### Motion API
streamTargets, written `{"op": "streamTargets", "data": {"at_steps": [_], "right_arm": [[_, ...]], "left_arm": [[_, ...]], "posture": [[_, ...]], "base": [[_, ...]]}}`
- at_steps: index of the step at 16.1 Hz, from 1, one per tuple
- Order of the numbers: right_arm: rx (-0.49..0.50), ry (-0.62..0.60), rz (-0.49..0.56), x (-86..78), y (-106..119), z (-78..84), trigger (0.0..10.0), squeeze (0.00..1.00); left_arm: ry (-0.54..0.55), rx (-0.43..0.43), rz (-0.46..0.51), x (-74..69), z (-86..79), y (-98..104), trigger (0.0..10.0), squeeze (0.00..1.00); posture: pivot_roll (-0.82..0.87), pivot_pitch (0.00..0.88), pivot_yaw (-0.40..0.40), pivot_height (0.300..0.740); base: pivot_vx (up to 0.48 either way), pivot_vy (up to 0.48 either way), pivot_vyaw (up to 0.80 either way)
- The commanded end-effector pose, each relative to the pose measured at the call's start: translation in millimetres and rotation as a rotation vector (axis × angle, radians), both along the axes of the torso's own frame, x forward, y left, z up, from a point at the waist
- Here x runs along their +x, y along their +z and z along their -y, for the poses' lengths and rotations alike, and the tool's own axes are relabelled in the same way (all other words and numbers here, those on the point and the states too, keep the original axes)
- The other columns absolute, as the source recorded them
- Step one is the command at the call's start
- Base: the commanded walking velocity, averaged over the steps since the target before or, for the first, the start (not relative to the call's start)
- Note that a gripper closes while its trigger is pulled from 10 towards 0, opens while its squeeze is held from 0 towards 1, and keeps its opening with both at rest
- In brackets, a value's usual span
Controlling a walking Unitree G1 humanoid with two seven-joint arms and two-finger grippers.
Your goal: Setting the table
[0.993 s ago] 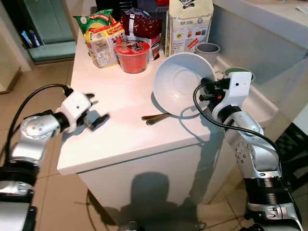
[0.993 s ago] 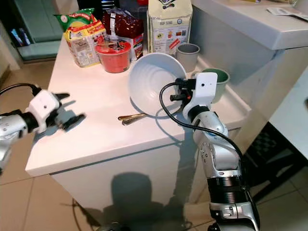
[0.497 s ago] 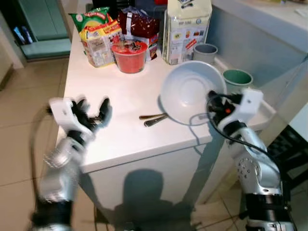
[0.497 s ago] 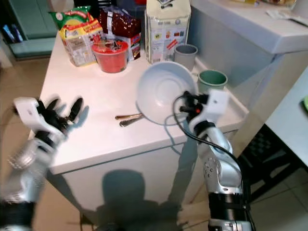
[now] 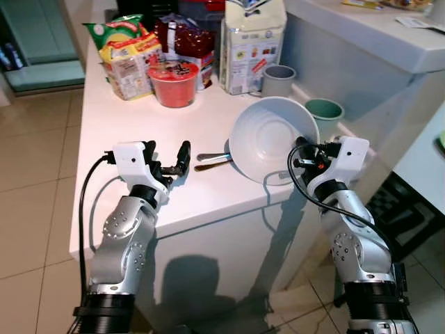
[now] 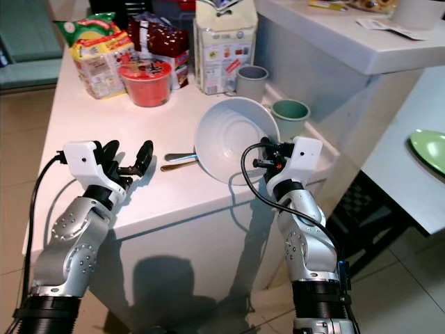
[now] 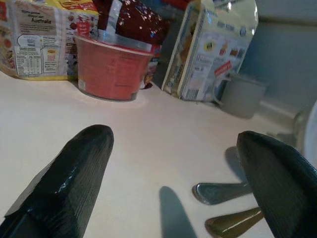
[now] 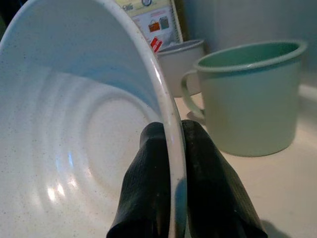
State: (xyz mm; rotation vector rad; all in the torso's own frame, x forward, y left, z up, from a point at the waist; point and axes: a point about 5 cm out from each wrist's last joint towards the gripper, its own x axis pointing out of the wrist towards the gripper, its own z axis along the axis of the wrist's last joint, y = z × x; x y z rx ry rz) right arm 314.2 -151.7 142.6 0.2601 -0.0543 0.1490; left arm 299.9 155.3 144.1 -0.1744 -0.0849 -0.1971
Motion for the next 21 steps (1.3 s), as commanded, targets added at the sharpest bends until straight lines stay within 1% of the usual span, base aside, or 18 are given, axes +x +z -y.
{"op": "streamTargets", "data": {"at_steps": [1, 2, 4, 5, 6, 8, 10, 14, 17, 19, 21], "right_arm": [[-0.005, 0.000, 0.054, 4.3, 12, -0.5, 0.0, 0.00], [-0.006, 0.000, 0.056, 4.5, 13, -0.3, 0.0, 0.00], [-0.014, -0.002, 0.051, 4.6, 11, -1.5, 0.0, 0.00], [-0.017, -0.001, 0.049, 4.2, 10, -2.0, 0.0, 0.00], [-0.017, 0.000, 0.047, 4.0, 10, -2.2, 0.0, 0.00], [-0.021, 0.004, 0.040, 3.0, 7, -3.0, 0.0, 0.00], [-0.027, 0.005, 0.038, 3.3, 6, -3.2, 0.0, 0.00], [-0.052, 0.008, 0.025, 1.4, 1, -0.8, 0.0, 0.00], [-0.065, 0.016, 0.026, 1.3, 1, -2.2, 0.0, 0.00], [-0.107, 0.033, 0.011, -1.0, -5, -2.0, 0.0, 0.00], [-0.127, 0.037, 0.005, -2.6, -8, -1.3, 0.0, 0.00]], "left_arm": [[-0.008, 0.024, 0.023, 1.1, 4.2, 7, 10.0, 0.00], [-0.008, 0.028, 0.023, 1.3, 4.4, 8, 10.0, 0.00], [-0.027, 0.068, 0.013, 2.0, 7.2, 10, 10.0, 0.00], [-0.029, 0.087, 0.024, 1.9, 7.7, 11, 10.0, 0.00], [-0.032, 0.094, 0.028, 1.8, 8.0, 11, 10.0, 0.00], [-0.046, 0.145, 0.021, 2.7, 10.3, 11, 10.0, 0.00], [-0.051, 0.160, 0.018, 2.3, 11.3, 10, 10.0, 0.00], [-0.056, 0.166, 0.013, 1.7, 13.4, 9, 10.0, 0.00], [-0.061, 0.183, 0.015, 2.0, 14.0, 9, 10.0, 0.00], [-0.070, 0.185, 0.012, 1.5, 16.3, 8, 10.0, 0.00], [-0.076, 0.188, 0.008, 0.0, 18.2, 6, 10.0, 0.00]], "posture": [[0.06, 0.000, 0.010, 0.740], [0.06, 0.000, 0.017, 0.740], [0.06, 0.000, 0.020, 0.740], [0.06, 0.000, 0.021, 0.740], [0.06, 0.000, 0.021, 0.740], [0.06, 0.000, 0.021, 0.740], [0.06, 0.000, 0.023, 0.740], [0.06, 0.000, 0.021, 0.740], [0.06, 0.000, 0.024, 0.740], [0.06, 0.000, 0.023, 0.740], [0.05, 0.000, 0.024, 0.740]], "base": [[-0.480, 0.000, 0.00], [-0.480, 0.000, 0.00], [-0.480, 0.000, 0.00], [-0.480, 0.000, 0.00], [0.000, 0.000, 0.00], [0.000, 0.000, 0.00], [0.000, 0.000, 0.00], [0.000, 0.000, 0.00], [0.000, 0.000, 0.00], [0.000, 0.000, 0.00], [0.000, 0.000, 0.00]]}}
